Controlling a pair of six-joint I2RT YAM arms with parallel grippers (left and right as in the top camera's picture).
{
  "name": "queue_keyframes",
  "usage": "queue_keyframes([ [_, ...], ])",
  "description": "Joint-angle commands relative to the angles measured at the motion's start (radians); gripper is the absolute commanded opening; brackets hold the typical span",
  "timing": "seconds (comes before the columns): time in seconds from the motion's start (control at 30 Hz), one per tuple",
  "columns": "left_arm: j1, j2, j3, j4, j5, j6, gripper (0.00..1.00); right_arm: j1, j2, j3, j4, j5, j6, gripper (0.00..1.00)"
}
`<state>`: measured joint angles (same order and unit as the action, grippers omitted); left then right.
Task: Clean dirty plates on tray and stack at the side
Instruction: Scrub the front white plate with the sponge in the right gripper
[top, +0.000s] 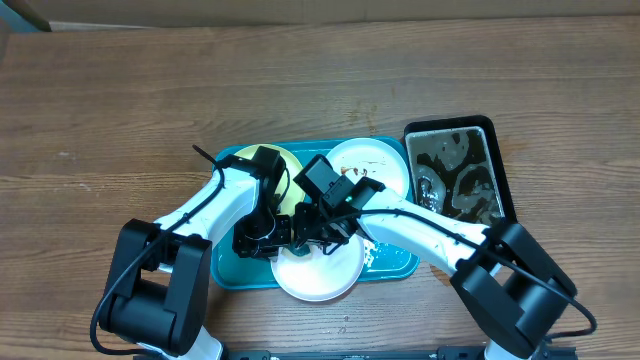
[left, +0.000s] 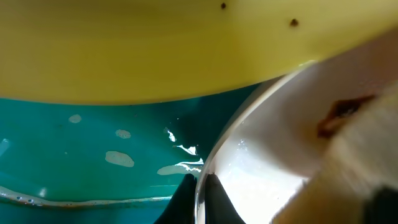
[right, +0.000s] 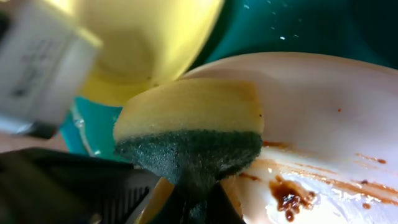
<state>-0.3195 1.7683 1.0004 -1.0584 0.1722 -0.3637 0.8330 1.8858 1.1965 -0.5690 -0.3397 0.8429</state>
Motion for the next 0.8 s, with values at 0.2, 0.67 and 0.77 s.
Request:
queue_keyframes([
  [0.2, -0.001, 0.009, -0.003, 0.01, -0.041, -0.003, 0.04, 0.014, 0.066, 0.0, 0.009, -0.006, 0.048, 0.04],
  [0.67, -0.001, 0.009, -0.003, -0.004, -0.05, -0.003, 0.04, -0.025, 0.069, 0.0, -0.29, 0.312, 0.104, 0.04],
  [0.77, -0.001, 0.009, -0.003, -0.003, -0.05, -0.003, 0.04, -0.05, 0.069, 0.001, -0.356, 0.347, 0.09, 0.04],
])
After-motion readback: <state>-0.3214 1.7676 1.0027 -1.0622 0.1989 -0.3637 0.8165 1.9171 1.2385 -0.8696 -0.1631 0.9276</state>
